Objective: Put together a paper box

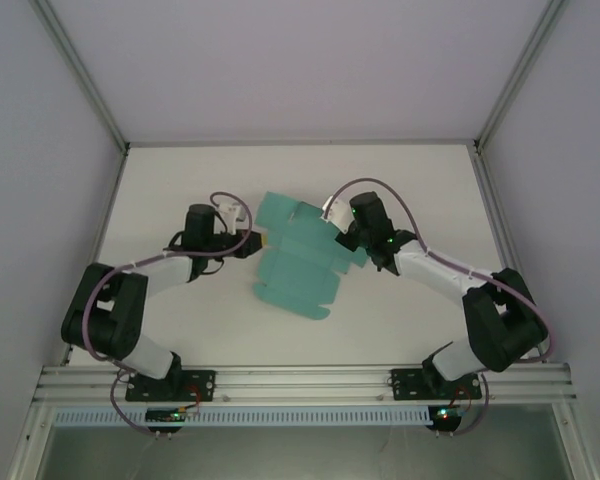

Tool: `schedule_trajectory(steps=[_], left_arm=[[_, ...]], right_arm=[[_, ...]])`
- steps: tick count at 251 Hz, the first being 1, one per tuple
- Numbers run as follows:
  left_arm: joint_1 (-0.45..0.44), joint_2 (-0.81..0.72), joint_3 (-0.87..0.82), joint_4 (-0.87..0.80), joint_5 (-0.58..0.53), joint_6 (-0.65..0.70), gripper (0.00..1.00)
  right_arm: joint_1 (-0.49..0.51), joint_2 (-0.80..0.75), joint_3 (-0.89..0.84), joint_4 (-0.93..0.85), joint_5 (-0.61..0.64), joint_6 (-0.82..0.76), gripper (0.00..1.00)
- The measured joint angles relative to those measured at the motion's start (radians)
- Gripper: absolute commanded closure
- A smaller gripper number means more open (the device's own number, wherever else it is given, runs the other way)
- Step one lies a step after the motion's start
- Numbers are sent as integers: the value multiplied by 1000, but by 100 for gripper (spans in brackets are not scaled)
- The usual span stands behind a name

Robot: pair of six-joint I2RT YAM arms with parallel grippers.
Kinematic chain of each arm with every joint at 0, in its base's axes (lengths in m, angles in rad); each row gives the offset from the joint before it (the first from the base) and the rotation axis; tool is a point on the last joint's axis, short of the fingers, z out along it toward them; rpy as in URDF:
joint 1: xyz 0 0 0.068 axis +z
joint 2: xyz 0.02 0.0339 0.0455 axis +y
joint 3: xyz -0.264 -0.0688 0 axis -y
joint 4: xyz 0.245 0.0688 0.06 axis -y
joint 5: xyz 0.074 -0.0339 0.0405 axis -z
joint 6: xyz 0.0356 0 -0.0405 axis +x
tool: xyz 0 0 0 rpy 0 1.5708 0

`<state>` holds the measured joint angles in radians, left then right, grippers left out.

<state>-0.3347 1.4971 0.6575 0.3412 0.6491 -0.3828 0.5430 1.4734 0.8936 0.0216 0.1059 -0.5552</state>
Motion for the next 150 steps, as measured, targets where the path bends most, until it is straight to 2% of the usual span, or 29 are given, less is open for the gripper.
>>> schedule_trajectory(steps=[33, 66, 113, 125, 150], left_arm=[[-62, -63, -5, -6, -40, 69, 100], [-124, -57, 45, -76, -119, 137, 100], [-185, 72, 157, -129, -172, 187, 100], [-185, 111, 175, -141, -175, 191, 94], [-184, 178, 197, -164, -187, 192, 90]], right_arm=[[-1, 16, 16, -36, 3, 36, 100], [11, 17, 16, -41, 11, 51, 100], [55, 17, 16, -17, 34, 58, 100], [64, 17, 16, -5, 40, 53, 100], [78, 17, 16, 10, 49, 39, 100]])
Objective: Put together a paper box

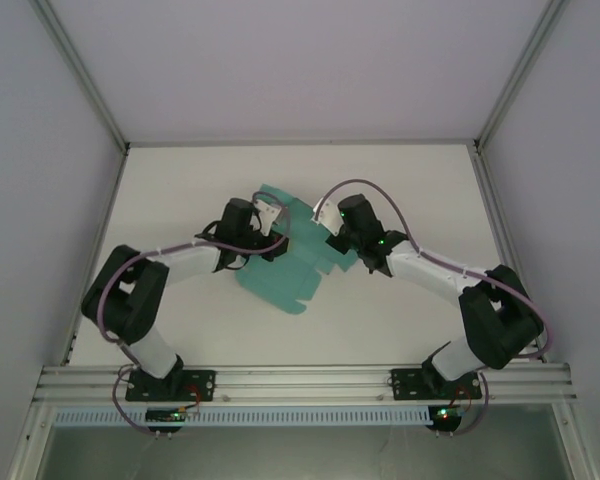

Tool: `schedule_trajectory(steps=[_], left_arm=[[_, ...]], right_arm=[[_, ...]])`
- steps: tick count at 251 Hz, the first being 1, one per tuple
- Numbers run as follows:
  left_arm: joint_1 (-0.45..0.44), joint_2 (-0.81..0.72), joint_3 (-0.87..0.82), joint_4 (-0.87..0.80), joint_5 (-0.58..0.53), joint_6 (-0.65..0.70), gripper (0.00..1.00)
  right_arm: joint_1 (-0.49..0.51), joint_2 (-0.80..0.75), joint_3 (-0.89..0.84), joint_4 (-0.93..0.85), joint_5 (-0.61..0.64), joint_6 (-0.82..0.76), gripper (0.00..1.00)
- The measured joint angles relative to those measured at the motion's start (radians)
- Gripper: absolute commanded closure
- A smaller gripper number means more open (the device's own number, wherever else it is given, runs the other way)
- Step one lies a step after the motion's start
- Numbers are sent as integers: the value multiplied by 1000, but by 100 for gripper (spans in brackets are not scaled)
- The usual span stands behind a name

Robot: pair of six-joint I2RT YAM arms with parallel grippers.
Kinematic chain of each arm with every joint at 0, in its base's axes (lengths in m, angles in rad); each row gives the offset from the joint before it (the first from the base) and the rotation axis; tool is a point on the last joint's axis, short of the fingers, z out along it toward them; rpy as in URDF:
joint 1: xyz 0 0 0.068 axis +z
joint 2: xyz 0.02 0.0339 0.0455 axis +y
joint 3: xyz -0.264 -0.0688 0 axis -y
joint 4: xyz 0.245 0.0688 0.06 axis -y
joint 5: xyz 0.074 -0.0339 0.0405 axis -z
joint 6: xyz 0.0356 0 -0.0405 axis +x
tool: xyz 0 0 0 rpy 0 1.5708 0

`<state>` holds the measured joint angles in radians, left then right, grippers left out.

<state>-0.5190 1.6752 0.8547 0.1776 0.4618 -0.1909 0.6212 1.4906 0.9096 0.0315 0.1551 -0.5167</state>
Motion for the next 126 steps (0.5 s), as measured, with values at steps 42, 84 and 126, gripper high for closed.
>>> schedule_trajectory(steps=[42, 84, 126], left_arm=[[0, 47, 9, -7, -1, -6, 83], [0, 0, 8, -17, 23, -16, 46], [2, -192, -23, -39, -8, -21, 0]], right_arm=[[6, 0, 0, 2, 8, -26, 100], [8, 0, 0, 2, 24, -50, 100], [8, 0, 0, 8, 42, -94, 100]])
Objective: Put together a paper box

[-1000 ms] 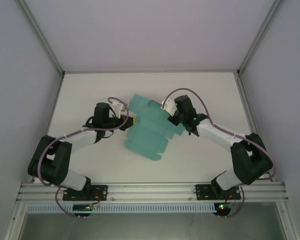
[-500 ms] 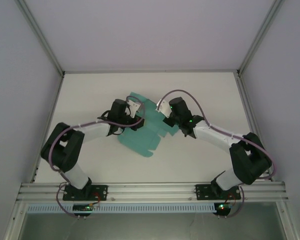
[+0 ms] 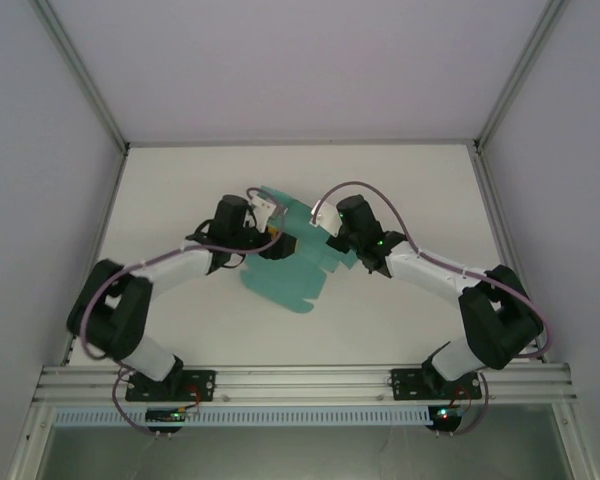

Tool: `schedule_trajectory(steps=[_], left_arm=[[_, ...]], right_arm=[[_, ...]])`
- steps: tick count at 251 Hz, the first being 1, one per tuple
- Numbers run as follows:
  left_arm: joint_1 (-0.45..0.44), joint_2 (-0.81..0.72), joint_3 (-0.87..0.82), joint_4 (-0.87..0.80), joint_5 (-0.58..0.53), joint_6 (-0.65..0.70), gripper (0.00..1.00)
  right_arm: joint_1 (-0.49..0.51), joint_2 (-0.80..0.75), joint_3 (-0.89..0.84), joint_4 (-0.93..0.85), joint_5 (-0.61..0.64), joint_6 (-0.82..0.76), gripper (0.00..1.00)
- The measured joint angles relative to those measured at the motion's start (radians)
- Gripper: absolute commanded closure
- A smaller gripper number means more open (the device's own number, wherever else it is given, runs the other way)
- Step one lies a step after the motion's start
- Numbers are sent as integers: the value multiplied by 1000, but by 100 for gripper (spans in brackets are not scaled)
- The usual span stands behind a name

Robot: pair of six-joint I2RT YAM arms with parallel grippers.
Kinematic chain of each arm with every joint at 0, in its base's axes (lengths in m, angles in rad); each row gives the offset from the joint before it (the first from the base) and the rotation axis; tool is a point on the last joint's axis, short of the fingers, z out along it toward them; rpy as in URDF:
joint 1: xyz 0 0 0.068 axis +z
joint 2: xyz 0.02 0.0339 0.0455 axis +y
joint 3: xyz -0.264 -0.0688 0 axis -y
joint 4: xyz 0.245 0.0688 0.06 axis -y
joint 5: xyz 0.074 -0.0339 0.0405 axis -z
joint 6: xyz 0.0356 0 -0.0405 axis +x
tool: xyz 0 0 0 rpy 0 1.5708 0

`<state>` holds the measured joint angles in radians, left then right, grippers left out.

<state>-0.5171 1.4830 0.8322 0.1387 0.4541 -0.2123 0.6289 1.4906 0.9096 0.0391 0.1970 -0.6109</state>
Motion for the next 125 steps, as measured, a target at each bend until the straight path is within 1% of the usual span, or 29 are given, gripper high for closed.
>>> schedule_trajectory(steps=[34, 64, 101, 125], left_arm=[[31, -164, -19, -44, -92, -23, 0], [116, -243, -23, -93, -242, -67, 0], [243, -241, -27, -164, -382, -154, 1], [318, -187, -26, -198, -444, -205, 0]], right_arm=[[-1, 0, 0, 27, 22, -67, 100], [9, 5, 0, 96, 59, -189, 100], [48, 43, -6, 246, 117, -388, 100], [69, 79, -14, 342, 133, -507, 100]])
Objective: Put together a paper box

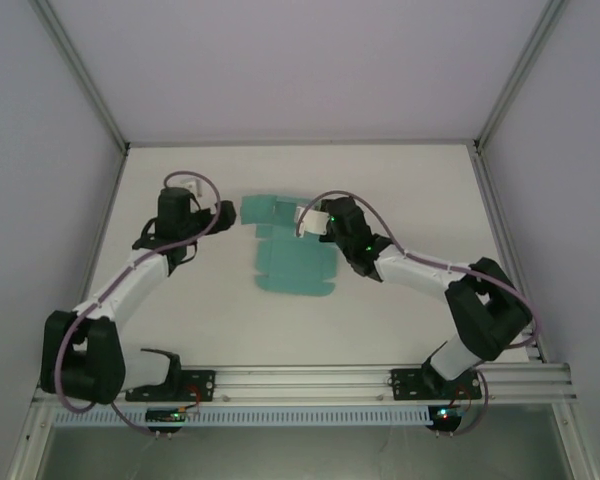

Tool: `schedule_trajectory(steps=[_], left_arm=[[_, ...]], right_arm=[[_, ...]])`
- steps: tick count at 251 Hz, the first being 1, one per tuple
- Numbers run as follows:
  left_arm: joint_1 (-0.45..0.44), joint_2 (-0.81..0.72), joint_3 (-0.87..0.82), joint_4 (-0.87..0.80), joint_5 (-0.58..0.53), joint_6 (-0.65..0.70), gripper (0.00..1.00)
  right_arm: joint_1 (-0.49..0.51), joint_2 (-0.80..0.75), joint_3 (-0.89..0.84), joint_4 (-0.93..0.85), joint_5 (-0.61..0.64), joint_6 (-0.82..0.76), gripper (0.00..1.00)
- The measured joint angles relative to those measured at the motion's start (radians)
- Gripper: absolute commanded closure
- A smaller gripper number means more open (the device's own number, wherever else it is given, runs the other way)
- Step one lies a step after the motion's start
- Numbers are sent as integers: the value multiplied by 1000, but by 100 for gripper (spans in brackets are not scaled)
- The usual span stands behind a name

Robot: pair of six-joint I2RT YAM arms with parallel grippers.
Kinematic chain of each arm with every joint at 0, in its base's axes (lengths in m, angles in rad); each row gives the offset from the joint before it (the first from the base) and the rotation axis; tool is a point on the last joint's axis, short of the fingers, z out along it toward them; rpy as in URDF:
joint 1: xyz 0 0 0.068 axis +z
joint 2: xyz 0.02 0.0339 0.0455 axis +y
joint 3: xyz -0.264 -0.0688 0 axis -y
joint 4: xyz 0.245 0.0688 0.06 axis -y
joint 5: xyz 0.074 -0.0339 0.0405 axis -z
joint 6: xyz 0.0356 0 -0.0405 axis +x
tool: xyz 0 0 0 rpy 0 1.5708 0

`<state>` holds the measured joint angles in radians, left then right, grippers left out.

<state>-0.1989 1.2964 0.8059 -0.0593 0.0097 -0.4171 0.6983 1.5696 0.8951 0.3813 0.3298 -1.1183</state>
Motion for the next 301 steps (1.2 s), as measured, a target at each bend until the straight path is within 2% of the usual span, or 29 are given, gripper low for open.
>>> schedule_trajectory(steps=[43, 84, 150, 203, 222, 263, 301], left_arm=[[24, 132, 1, -18, -26, -15, 1], [22, 219, 19, 11, -29, -13, 0], [14, 387, 125, 72, 19, 31, 0], [-9, 421, 126, 134, 144, 103, 16], [-37, 422, 109, 185, 210, 122, 17], [-108, 422, 51, 274, 319, 147, 26], [-147, 422, 28, 335, 346, 147, 28]], right_arm=[[11, 23, -30, 124, 5, -111, 100], [24, 122, -84, 304, 27, -234, 100], [29, 159, -92, 335, 34, -254, 100], [28, 158, -92, 334, 34, -232, 100], [28, 158, -92, 334, 38, -229, 100], [28, 158, -92, 334, 50, -224, 100], [28, 158, -92, 334, 68, -225, 100]])
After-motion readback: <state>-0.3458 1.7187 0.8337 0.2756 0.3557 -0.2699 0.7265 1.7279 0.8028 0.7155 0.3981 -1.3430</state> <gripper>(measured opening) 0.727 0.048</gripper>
